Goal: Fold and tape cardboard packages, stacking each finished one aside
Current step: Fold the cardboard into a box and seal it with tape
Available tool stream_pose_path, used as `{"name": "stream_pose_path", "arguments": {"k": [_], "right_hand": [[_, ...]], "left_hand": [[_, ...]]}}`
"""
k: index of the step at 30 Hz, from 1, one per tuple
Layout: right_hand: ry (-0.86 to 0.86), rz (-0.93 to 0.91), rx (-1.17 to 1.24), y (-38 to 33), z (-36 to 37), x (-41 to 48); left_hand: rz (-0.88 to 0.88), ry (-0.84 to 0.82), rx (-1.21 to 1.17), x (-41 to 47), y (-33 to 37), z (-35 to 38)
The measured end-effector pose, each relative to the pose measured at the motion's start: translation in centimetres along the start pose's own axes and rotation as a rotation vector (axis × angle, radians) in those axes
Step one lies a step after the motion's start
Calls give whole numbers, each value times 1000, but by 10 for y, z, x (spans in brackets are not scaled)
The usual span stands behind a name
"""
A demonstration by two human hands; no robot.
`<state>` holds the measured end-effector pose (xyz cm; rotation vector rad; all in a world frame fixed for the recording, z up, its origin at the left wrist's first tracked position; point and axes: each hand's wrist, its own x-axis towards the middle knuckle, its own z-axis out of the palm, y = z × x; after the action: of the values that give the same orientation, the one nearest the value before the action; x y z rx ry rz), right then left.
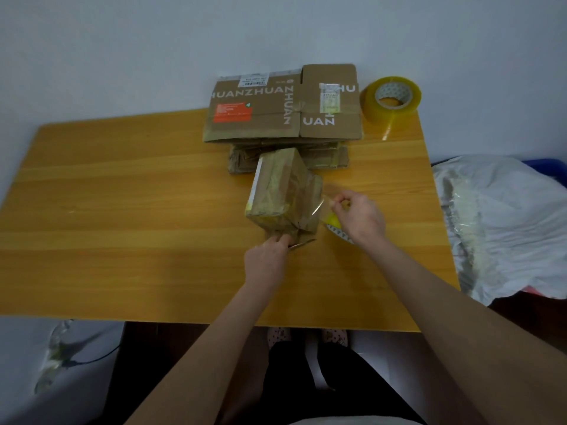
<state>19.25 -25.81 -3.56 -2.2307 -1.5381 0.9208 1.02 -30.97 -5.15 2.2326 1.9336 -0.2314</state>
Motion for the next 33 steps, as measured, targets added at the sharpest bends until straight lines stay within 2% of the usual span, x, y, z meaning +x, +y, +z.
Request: {"name": "stream_pose_path", "arguments": {"k": [3,8,10,13,14,16,21,23,28,33], "right_hand": [[-1,-23,80,-2,3,-2],[16,-48,212,-2,11,2],[21,-55,228,-1,12,5],[29,-53,239,-1,11,7],[31,-53,244,0,11,7],[40,-56,272,0,12,6],[71,-67,345,0,11,1],[78,-81,366,2,11,0],[62,-205,388,9,1,-7],[44,-290,365,19,-12,-10]], "left_hand": [[-22,22,-18,2,-12,14],[-44,-34,-83,12,-25,21],[3,128,-114,11,-27,13],[96,506,-257,11,-34,-7],[104,582,-317,16,-38,-14],[98,621,-391,27,-45,-26],[301,573,-439,45,-7,-38],[317,514,-392,50,16,-38],[147,249,-343,63,41,-37],[-43,54,-779,70,56,-47]]}}
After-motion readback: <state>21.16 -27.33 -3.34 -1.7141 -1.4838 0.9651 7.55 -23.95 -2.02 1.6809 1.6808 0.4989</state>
